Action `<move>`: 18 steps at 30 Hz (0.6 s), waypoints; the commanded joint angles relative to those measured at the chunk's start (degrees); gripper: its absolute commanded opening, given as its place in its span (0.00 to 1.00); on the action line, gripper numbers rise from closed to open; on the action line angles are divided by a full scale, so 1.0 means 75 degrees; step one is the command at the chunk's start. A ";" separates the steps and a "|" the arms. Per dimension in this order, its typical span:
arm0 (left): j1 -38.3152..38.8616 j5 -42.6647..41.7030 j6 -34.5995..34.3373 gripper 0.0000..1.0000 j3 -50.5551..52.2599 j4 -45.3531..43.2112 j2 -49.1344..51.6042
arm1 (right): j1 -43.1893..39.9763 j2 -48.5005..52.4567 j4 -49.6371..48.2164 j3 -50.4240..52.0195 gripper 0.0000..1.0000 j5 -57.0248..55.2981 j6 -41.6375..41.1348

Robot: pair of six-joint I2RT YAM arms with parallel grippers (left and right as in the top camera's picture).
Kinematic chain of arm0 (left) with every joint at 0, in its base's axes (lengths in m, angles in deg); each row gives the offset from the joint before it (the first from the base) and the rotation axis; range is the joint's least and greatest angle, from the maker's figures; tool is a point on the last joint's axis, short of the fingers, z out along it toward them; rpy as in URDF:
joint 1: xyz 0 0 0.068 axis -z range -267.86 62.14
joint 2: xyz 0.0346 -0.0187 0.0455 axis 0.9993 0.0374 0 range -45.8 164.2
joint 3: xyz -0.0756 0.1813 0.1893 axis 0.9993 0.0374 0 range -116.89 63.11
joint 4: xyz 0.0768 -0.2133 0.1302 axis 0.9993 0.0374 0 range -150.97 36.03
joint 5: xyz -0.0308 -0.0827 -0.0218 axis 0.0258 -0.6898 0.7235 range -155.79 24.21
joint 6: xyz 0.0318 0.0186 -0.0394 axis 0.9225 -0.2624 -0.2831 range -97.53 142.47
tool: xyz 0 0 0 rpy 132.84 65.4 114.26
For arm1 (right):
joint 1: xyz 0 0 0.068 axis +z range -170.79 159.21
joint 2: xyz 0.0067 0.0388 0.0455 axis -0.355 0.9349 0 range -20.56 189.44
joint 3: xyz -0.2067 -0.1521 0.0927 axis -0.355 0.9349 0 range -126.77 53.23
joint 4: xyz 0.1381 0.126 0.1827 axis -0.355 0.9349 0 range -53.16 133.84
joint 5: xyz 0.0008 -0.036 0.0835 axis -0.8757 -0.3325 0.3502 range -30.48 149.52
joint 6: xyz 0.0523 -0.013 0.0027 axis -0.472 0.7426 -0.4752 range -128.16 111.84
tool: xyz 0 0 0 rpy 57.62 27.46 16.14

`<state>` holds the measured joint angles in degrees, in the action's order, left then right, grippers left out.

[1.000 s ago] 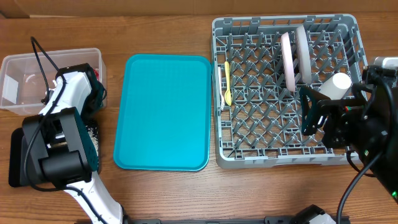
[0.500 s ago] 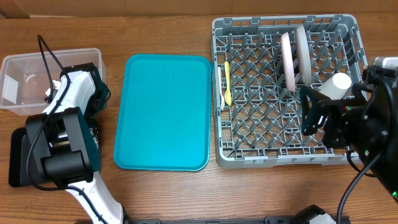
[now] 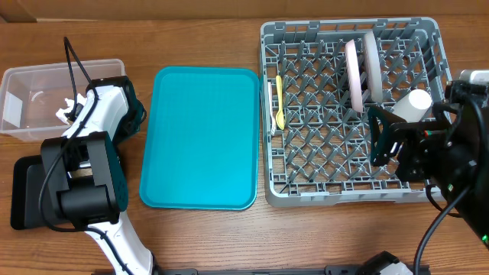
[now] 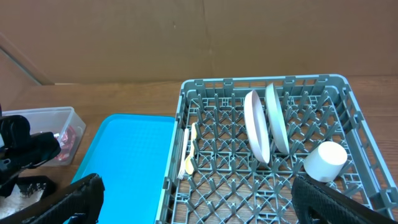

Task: Sort waste into correct bins and load items into the dishwasher rack
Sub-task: 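Tilt the white bowl with the left gripper to pour rice onto the black tray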

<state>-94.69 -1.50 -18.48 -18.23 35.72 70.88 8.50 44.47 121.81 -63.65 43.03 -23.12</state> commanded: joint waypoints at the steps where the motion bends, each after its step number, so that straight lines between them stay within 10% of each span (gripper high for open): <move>1: -0.0009 -0.0114 -0.0125 0.04 0.0047 0.0029 -0.0388 | 0.0029 -0.0032 -0.0041 -0.0012 1.00 -0.0055 0.0003; 6: -0.0557 0.0111 -0.1017 0.04 0.0382 -0.0201 -0.0428 | 0.0029 -0.0032 -0.0041 -0.0012 1.00 -0.0055 0.0003; 18: -0.1070 -0.0469 0.0909 0.04 0.0440 -0.1754 -0.0874 | 0.0029 -0.0032 -0.0041 -0.0012 1.00 -0.0052 0.0003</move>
<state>-102.97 -5.48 -17.60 -14.29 23.06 68.70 8.50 44.47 121.79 -63.65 43.03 -23.14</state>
